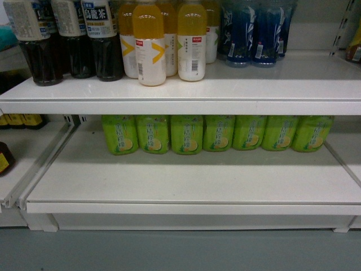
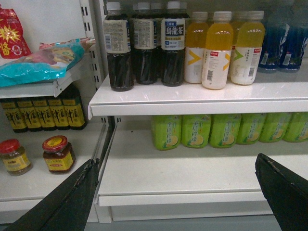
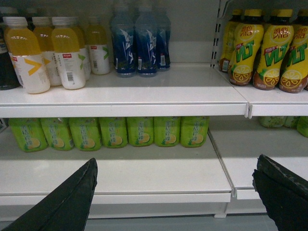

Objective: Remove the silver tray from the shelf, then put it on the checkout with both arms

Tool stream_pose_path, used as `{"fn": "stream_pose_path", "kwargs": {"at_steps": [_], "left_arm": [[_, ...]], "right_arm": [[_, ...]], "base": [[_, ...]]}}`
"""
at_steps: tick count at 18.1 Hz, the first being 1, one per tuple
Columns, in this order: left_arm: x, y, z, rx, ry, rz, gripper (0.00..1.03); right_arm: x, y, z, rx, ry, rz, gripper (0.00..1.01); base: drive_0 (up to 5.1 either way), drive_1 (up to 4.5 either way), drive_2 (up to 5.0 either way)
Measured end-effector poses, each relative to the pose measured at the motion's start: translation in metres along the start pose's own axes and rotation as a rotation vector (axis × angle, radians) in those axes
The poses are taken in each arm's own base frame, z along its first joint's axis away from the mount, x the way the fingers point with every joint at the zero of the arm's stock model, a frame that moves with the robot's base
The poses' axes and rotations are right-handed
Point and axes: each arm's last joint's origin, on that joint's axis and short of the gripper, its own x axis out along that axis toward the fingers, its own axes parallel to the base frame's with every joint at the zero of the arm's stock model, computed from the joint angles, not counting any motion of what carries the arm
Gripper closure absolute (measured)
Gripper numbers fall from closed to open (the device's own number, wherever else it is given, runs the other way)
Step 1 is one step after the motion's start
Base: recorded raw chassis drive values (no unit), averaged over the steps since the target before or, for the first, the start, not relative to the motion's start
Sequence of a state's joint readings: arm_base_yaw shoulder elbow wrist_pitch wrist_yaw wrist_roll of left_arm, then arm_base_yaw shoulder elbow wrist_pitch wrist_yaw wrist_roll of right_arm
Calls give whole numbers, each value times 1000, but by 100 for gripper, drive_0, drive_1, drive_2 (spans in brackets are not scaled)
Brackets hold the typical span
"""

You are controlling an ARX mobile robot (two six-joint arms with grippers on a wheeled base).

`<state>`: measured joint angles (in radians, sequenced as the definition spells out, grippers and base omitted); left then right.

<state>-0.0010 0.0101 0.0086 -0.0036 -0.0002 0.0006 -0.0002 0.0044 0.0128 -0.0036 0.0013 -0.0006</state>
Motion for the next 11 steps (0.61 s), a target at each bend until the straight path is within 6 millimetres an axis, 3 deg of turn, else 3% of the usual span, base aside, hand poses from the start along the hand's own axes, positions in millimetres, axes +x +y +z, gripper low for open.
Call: {"fn": "stream_pose_path", "kwargs": {"at_steps": [11], "left_arm": [[0, 0, 0, 0, 0, 0, 5]], "right_arm": [[0, 0, 0, 0, 0, 0, 3]], "base": [[0, 0, 0]]}}
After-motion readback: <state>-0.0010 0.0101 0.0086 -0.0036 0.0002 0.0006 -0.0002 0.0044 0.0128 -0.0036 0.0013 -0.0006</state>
